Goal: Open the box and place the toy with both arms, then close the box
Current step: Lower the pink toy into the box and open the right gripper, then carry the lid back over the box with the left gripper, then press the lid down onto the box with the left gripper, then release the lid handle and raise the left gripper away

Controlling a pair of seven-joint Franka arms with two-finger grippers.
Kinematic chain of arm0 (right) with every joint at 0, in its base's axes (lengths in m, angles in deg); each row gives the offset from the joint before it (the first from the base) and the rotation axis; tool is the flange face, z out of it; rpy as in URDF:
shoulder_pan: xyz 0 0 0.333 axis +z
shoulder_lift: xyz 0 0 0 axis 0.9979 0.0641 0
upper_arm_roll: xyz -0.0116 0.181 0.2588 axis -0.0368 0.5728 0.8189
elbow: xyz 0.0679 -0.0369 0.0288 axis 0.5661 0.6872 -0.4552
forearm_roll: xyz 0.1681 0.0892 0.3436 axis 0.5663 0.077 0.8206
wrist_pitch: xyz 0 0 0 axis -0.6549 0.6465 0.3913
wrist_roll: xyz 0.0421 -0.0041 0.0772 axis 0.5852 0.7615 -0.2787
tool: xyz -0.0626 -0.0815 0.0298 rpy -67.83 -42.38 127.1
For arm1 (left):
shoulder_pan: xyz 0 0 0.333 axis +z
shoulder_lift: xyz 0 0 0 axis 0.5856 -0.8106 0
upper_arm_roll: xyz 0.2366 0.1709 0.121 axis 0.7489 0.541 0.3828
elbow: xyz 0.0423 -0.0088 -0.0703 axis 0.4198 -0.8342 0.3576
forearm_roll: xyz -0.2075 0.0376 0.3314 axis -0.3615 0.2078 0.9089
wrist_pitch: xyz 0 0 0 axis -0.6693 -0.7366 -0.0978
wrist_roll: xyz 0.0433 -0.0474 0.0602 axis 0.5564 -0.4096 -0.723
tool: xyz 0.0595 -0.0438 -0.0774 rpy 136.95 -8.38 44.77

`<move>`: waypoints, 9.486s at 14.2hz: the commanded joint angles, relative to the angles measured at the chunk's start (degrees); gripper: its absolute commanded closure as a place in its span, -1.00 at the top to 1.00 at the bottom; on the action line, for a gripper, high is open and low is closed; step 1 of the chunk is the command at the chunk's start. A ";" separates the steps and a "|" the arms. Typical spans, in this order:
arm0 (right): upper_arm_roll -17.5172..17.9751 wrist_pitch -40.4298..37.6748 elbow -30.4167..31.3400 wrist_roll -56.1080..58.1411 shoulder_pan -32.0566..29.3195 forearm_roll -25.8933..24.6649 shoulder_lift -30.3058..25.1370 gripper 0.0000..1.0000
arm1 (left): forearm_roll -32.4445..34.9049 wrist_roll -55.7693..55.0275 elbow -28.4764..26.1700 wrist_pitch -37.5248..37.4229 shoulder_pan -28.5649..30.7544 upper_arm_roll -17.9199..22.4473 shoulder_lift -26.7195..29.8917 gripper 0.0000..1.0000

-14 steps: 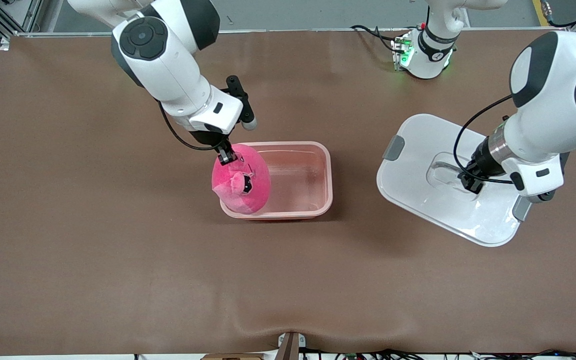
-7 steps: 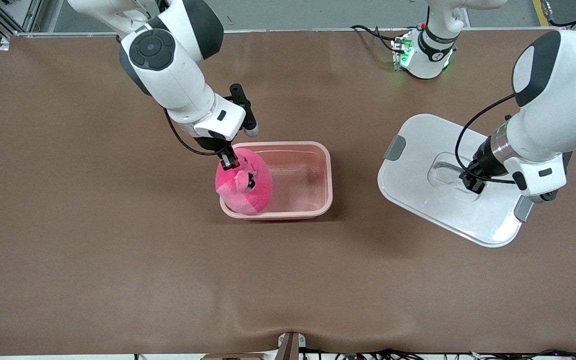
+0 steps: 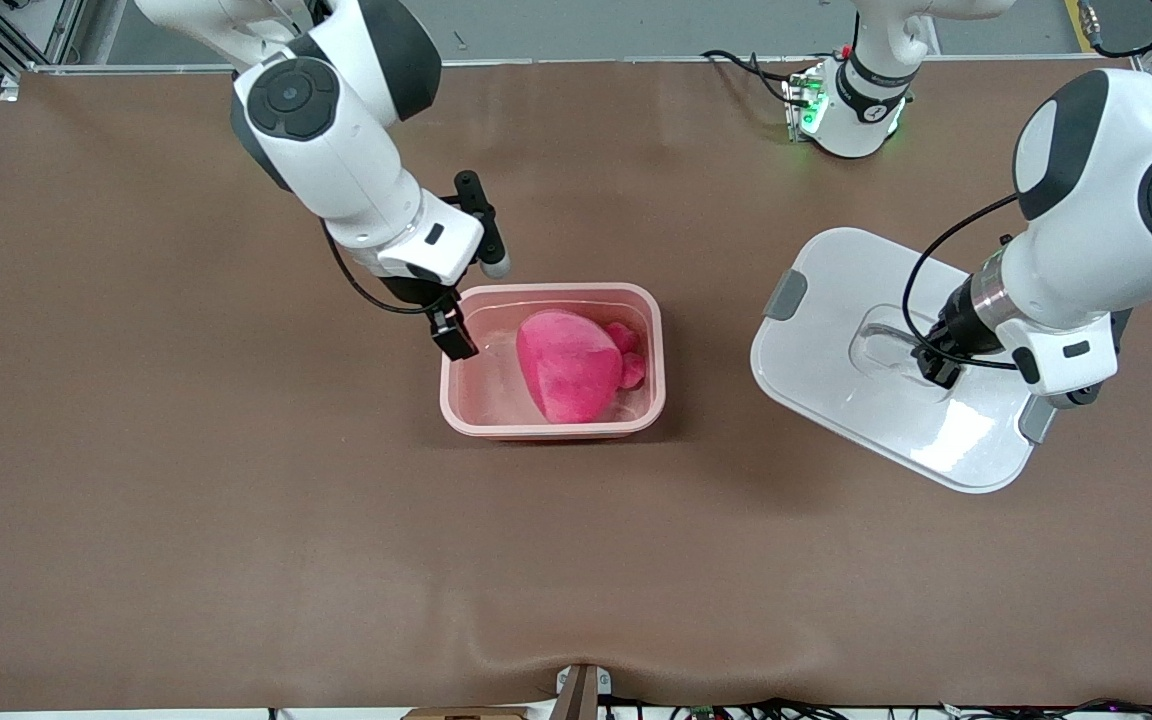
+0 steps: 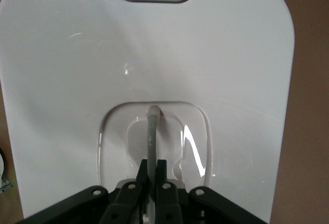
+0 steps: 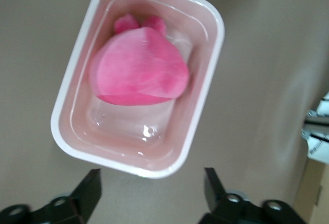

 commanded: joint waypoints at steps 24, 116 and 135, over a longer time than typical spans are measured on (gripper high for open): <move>-25.75 -28.41 -0.42 -60.70 -12.10 5.36 -14.96 1.00 | -0.44 -53.13 2.86 16.97 -24.03 -0.55 -8.41 -1.00; -25.40 -30.09 -3.15 -74.10 -11.66 5.10 -14.77 1.00 | 9.14 -66.69 9.45 26.04 -38.02 0.77 -25.55 -1.00; -25.49 -30.00 -3.24 -73.83 -11.75 5.10 -14.86 1.00 | 9.23 -62.91 9.19 25.95 -37.93 0.77 -26.35 0.56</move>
